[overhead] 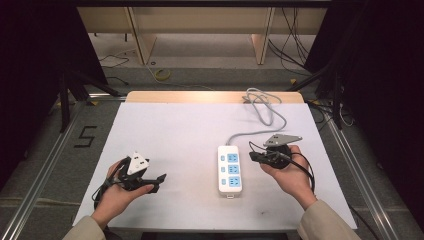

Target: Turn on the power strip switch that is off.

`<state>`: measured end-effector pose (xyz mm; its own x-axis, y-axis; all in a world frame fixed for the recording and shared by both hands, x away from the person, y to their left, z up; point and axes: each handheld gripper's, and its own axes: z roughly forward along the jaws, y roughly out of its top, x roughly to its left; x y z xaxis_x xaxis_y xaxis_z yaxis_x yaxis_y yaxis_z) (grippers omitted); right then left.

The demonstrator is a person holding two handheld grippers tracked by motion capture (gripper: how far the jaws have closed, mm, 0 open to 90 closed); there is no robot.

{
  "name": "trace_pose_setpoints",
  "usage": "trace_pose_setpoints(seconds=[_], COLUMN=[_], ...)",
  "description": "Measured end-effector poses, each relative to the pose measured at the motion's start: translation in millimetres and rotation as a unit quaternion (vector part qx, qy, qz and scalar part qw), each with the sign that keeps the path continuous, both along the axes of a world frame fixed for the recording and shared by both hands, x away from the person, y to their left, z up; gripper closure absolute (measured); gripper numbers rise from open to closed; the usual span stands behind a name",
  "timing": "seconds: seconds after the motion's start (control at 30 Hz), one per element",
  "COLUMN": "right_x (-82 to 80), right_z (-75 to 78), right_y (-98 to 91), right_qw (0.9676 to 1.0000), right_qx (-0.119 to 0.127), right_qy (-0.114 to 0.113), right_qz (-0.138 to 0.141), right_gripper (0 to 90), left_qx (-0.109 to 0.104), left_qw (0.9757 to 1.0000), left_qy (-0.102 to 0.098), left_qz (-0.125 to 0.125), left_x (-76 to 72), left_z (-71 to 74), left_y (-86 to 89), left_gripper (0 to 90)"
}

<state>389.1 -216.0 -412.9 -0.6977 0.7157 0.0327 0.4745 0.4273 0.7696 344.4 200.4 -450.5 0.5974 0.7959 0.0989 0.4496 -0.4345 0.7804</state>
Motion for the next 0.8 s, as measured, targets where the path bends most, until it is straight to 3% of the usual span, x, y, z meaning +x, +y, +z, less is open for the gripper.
trace_pose_setpoints(seconds=[0.8], right_x=[8.6], right_z=[1.0], right_y=[15.4], right_qw=[0.9998], right_qx=[-0.012], right_qy=[0.010], right_qz=[0.009], right_gripper=[90.0], left_qx=[-0.001], left_qw=[1.0000], left_qy=[-0.001], left_qz=[-0.001], left_x=[-0.3], left_z=[0.1], left_y=[0.0], left_gripper=[22.4])
